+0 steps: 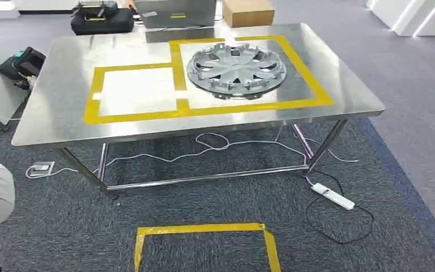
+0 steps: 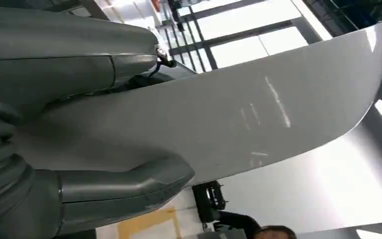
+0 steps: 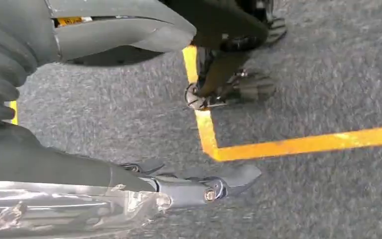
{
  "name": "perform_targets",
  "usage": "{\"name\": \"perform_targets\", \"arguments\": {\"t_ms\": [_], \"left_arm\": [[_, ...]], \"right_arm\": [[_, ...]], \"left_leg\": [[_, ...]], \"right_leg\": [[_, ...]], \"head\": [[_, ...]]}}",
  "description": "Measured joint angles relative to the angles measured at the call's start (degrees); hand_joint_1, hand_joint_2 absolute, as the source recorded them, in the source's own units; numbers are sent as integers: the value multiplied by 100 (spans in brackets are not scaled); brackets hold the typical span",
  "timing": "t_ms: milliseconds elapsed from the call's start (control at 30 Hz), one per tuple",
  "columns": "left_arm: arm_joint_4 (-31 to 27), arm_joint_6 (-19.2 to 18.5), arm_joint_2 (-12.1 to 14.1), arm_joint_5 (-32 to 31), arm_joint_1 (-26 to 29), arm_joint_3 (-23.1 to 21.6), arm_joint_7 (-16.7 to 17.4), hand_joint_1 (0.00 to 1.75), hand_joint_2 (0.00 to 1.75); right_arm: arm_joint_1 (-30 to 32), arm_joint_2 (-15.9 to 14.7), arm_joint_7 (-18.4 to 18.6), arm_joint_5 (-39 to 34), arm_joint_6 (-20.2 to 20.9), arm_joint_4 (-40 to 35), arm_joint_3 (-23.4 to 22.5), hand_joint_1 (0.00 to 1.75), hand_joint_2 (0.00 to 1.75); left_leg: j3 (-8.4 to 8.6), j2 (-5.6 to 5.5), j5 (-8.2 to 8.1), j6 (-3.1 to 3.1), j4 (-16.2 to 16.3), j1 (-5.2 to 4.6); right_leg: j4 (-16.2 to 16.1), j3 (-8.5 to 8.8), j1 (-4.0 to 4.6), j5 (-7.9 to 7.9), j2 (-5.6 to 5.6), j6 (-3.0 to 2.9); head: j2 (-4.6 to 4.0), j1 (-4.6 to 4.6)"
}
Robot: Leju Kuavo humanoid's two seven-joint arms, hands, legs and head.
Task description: Take the parts from the cabinet and place them on the table.
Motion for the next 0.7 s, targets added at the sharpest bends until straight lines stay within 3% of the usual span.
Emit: {"name": "perform_targets", "arguments": {"t_ms": [67, 100, 133, 167, 233, 267, 300, 333, 367, 400, 467, 500, 533, 600, 633, 667, 700], "left_arm": [[-7, 11, 4, -57, 29, 4, 7, 175, 175], [-7, 13, 4, -63, 54, 4, 13, 175, 175], [-7, 20, 4, -68, 78, 4, 15, 175, 175], [-11, 31, 4, -70, 94, 9, 24, 175, 175], [-26, 42, 2, -81, 98, 13, 39, 175, 175], [-37, 61, 2, -92, 103, 13, 46, 175, 175], [-46, 87, 2, -114, 107, 15, 61, 175, 175], [-63, 114, 2, -116, 111, 15, 68, 175, 175], [-88, 129, 4, -120, 110, 13, 76, 175, 175], [-94, 149, 4, -120, 115, 9, 83, 175, 175], [-116, 162, 26, -120, 93, 0, 96, 175, 175], [-125, 168, 35, -124, 61, -11, 98, 175, 175], [-125, 181, 50, -129, 37, -31, 107, 175, 175], [-120, 212, 87, -172, 37, -94, 188, 175, 175], [-116, 223, 109, -186, 28, -129, 212, 175, 175], [-105, 238, 149, -225, 13, -168, 238, 175, 175], [-98, 262, 190, -249, -10, -201, 256, 175, 175]], "right_arm": [[5, 17, 4, 9, 15, 2, 0, 0, 175], [22, 22, 2, 11, 22, 2, 0, 0, 175], [32, 22, 2, 20, 31, 6, 0, 0, 175], [35, 22, 2, 26, 39, 7, 0, 0, 175], [26, 22, 2, 39, 55, 7, 0, 0, 175], [26, 22, 4, 37, 55, 7, 0, 0, 175], [11, 22, 7, 39, 59, 15, 0, 0, 175], [-5, 22, 11, 44, 59, 15, 0, 0, 175], [1, 20, 9, 50, 55, 15, 0, 0, 175], [7, 17, -4, 55, 48, 15, 0, 0, 175], [-8, 15, -31, 52, 46, 15, 0, 0, 175], [-20, 17, -48, 46, 46, 15, 0, 0, 175], [-40, 15, -81, 35, 44, 15, 0, 0, 175], [-49, 11, -162, -39, 20, 15, 0, 0, 175], [-43, 4, -171, -107, 20, 15, -9, 0, 175], [-34, 0, -168, -181, 24, 15, -31, 0, 175], [-26, -2, -148, -208, 28, 15, -50, 0, 175]], "left_leg": [[33, -3, -56, 20, 0, -4], [65, -6, -96, 22, 0, -3], [107, -16, -132, 17, 0, -3], [160, -22, -171, 6, 0, -1], [300, -30, -262, -37, 0, 18], [336, -28, -310, -72, 0, 17], [386, -35, -346, -113, 10, 5], [369, -32, -373, -156, -31, -2], [440, -33, -370, -201, -58, -1], [450, -31, -298, -242, 12, -2], [469, -18, -382, -278, 121, 3], [293, -14, -450, -300, 436, 1], [25, -14, -572, -324, 843, 1], [-514, -14, -942, -339, 1554, -2], [-674, -14, -986, -331, 1635, -5], [-705, -14, -877, -311, 1514, -9], [-641, -14, -593, -283, 1196, -21]], "right_leg": [[927, -608, -13, -375, 0, 30], [1178, -822, -15, -495, 1, 40], [1169, -907, -25, -449, 1, 43], [926, -875, -33, -243, 0, 41], [-54, -517, -38, 433, -1, 33], [-436, -381, -43, 662, -11, 37], [-439, -384, -20, 385, -20, -19], [-423, -369, -3, 329, -40, -83], [-471, -322, -1, 430, -29, -128], [-491, -329, -5, 430, -17, -194], [-508, -134, -42, 476, -14, -240], [-510, -105, -45, 456, -12, -264], [-510, -97, -45, 428, -10, -278], [-511, -60, -39, 359, -3, -294], [-511, -18, -34, 314, 6, -294], [-511, 37, -30, 272, 12, -292], [-512, 106, -28, 223, 17, -286]], "head": [[0, 6], [0, 2], [0, 11], [0, 4], [0, 9], [0, 11], [0, 9], [0, 6], [0, 2], [0, -2], [0, -18], [0, -79], [0, -68], [0, -81], [0, -85], [0, -87], [0, -81]]}}
